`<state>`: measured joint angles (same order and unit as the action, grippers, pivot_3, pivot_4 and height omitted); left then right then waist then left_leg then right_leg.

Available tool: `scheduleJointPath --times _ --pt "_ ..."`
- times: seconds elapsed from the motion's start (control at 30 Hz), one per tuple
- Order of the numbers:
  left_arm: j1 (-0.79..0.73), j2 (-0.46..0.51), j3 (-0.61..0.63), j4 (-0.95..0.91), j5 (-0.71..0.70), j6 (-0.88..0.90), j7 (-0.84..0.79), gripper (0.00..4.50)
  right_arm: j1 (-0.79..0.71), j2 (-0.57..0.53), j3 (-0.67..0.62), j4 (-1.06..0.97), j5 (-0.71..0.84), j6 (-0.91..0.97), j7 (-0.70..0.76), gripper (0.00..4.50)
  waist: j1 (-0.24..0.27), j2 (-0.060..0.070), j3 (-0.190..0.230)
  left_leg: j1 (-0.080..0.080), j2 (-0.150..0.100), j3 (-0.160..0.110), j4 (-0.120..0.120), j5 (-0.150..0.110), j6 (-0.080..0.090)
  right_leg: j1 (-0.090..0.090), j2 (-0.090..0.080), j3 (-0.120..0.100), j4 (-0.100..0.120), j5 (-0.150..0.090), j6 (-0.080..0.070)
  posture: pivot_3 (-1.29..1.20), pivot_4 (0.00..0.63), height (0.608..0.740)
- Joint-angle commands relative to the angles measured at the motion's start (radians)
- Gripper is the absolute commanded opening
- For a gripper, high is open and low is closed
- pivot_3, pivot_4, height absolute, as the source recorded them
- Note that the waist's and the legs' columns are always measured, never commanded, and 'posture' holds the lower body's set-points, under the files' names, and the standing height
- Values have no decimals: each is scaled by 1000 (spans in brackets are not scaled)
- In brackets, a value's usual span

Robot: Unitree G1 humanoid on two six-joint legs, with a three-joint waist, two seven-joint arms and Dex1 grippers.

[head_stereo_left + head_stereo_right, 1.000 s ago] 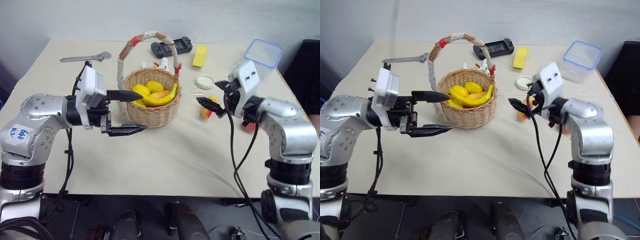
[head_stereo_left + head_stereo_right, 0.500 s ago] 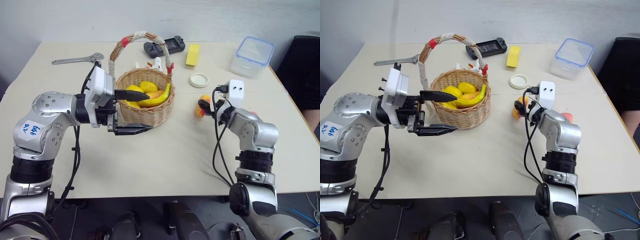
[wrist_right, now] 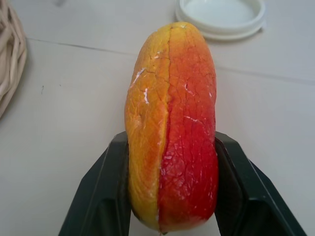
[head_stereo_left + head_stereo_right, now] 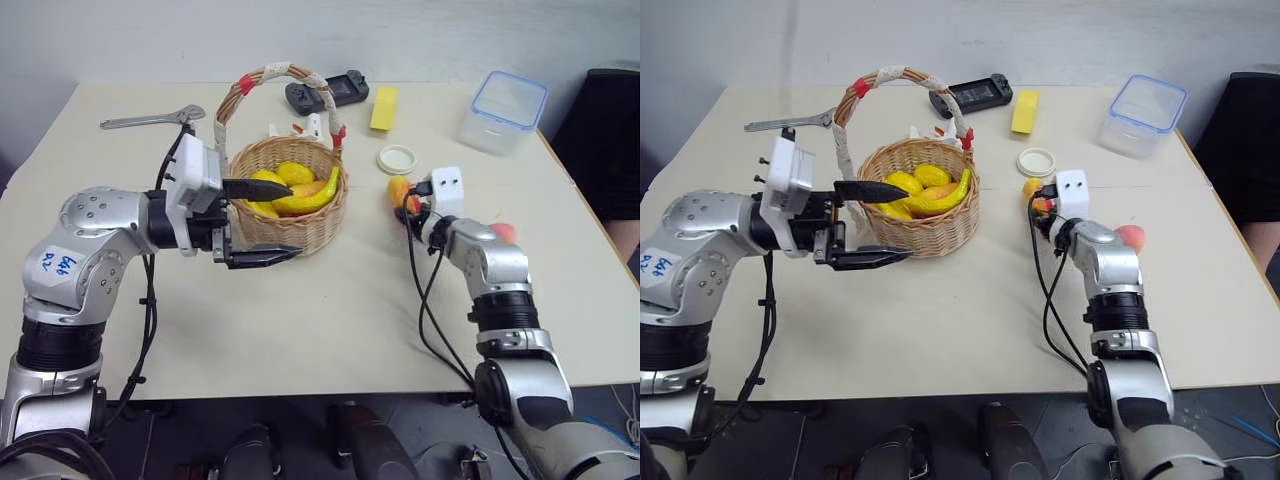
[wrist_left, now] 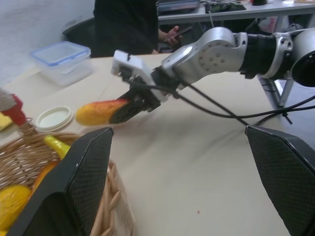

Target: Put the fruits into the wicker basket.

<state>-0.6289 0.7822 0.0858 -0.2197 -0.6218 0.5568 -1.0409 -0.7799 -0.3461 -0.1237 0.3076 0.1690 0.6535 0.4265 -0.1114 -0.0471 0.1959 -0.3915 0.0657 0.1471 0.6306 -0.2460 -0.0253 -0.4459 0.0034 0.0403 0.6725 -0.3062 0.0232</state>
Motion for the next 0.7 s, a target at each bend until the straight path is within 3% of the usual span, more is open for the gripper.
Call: scheduleJointPath --times 0.03,0.1,0.2,0.33,0.5,0.53,0.6,0.7 --pt "18 31 70 -23 -11 10 22 4500 10 -75 19 -234 144 111 198 1620 0 0 0 0 1 0 0 0 -1 0 1 1 0 0 0 0 150 740" --pt "34 51 102 -26 -20 22 29 4500 -6 -130 42 -356 246 212 311 1614 -1 0 0 0 2 0 -1 1 -2 0 2 1 0 0 0 0 150 740" --pt "53 71 133 -33 -27 34 38 4500 -79 -155 81 -413 301 284 361 1614 -5 0 0 2 3 0 -1 1 -3 0 4 1 0 0 0 0 150 740" --pt "63 78 155 -49 -32 44 58 4500 -231 -86 195 -328 265 283 355 1614 -3 0 0 3 3 0 -2 4 -4 0 4 1 0 1 -2 0 150 740" --pt "65 71 153 -74 -38 51 77 4500 -369 48 335 -76 130 112 333 1614 -4 0 0 2 2 -1 -2 4 -3 0 4 1 1 1 -3 0 150 740" --pt "65 69 152 -77 -39 52 80 4500 -395 83 344 -10 108 76 318 2174 -3 0 0 1 2 0 -2 4 -3 0 3 1 0 1 -4 0 150 740" --pt "63 66 149 -83 -40 54 85 4500 -434 128 349 92 76 16 298 2555 -2 0 0 1 2 -1 -2 4 -3 -1 3 1 0 1 -4 0 150 740" --pt "61 63 145 -89 -45 55 88 4500 -457 146 327 145 52 -34 283 3576 0 0 0 -1 2 -1 -2 3 -3 -1 3 1 -2 1 -4 0 150 740"
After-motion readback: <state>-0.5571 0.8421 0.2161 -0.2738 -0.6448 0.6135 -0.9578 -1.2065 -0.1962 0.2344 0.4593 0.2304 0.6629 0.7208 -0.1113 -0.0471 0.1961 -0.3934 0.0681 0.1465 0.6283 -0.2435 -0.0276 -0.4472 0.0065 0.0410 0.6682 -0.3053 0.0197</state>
